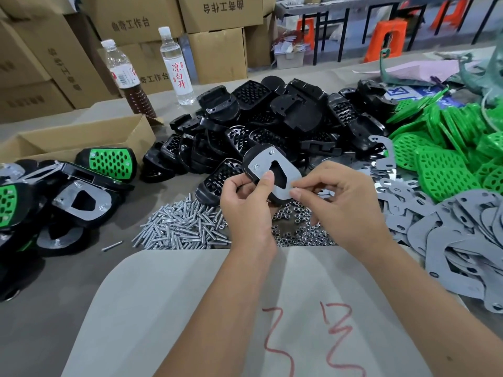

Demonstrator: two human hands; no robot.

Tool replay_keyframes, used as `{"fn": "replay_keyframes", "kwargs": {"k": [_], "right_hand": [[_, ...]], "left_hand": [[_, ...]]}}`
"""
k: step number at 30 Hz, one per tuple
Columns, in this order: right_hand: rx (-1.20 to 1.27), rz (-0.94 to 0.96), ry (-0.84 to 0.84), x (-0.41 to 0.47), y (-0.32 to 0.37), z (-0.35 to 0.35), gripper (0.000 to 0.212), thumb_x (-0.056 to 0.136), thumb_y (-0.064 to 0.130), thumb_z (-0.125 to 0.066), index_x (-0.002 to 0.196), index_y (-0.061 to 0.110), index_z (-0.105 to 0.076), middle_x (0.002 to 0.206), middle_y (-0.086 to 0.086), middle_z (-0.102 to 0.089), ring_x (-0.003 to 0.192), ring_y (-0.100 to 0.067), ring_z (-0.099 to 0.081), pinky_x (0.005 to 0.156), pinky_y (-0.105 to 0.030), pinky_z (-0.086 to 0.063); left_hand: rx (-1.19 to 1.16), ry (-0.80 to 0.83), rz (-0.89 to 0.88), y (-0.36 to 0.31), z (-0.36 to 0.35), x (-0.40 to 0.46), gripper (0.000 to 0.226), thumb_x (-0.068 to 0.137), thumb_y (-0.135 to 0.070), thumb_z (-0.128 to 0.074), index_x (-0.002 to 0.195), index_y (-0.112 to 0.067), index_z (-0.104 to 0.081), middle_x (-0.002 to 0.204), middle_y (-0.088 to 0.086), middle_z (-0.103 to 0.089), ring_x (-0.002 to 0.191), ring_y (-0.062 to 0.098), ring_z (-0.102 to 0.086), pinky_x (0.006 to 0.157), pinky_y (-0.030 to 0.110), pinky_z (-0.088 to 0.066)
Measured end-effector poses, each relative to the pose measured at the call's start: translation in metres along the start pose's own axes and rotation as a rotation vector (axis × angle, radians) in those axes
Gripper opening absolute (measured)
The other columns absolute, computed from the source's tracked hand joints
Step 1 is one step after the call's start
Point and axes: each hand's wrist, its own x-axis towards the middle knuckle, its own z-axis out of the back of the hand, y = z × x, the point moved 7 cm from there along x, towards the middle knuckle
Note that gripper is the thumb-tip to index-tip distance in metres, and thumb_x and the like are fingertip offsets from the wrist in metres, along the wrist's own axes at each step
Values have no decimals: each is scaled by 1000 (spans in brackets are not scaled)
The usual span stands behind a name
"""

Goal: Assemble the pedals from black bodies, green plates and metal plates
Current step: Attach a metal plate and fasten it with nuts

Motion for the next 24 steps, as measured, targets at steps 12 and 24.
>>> {"fn": "replay_keyframes", "kwargs": {"k": [12, 24], "right_hand": [[-114, -14, -42, 1, 3, 2, 19, 78, 19, -92, 76, 18, -73, 64, 8, -62, 54, -14, -56, 54, -37, -54], [21, 20, 96, 0, 1, -6, 13, 90, 2, -78, 93, 14, -82, 84, -1, -61, 70, -22, -64, 47, -34, -59]], "left_hand": [[121, 1, -53, -2, -1, -3, 21, 89, -14, -82, 98, -15, -63, 79, -4, -68, 73, 16, -64, 64, 34, -53], [58, -58, 31, 2, 5, -1, 23, 89, -12, -81, 105, -8, -65, 91, 7, -70, 76, 18, -68, 58, 30, -54]]}}
